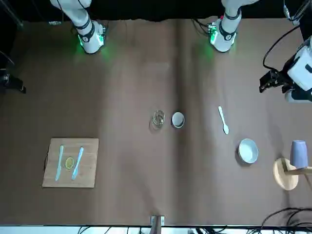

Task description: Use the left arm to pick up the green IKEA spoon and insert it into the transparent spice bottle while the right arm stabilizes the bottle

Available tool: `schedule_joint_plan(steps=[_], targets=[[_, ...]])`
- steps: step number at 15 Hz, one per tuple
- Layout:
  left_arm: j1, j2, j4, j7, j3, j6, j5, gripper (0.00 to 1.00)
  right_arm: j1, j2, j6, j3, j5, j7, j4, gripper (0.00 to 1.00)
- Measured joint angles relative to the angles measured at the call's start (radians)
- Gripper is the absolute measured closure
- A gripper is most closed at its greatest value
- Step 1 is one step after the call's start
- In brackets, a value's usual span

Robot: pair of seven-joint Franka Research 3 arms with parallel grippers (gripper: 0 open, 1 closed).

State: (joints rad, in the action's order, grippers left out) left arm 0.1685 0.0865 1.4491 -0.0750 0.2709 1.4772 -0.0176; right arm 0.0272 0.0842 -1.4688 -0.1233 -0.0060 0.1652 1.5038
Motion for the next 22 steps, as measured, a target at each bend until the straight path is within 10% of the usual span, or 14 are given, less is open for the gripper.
schedule_joint_plan(steps=[9, 22], targets=[[0.002, 0.023, 0.012, -0.008, -0.004, 0.038, 0.003, 0.0, -0.039, 0.0, -0.043, 0.005, 0.035, -0.017, 0.002, 0.0], [0.008, 0.082, 0.511, -0.062, 0.002, 0.512, 0.003, 0.0, -0.363, 0.202, -0.098, 0.019, 0.073, -0.007, 0.037, 0.0]])
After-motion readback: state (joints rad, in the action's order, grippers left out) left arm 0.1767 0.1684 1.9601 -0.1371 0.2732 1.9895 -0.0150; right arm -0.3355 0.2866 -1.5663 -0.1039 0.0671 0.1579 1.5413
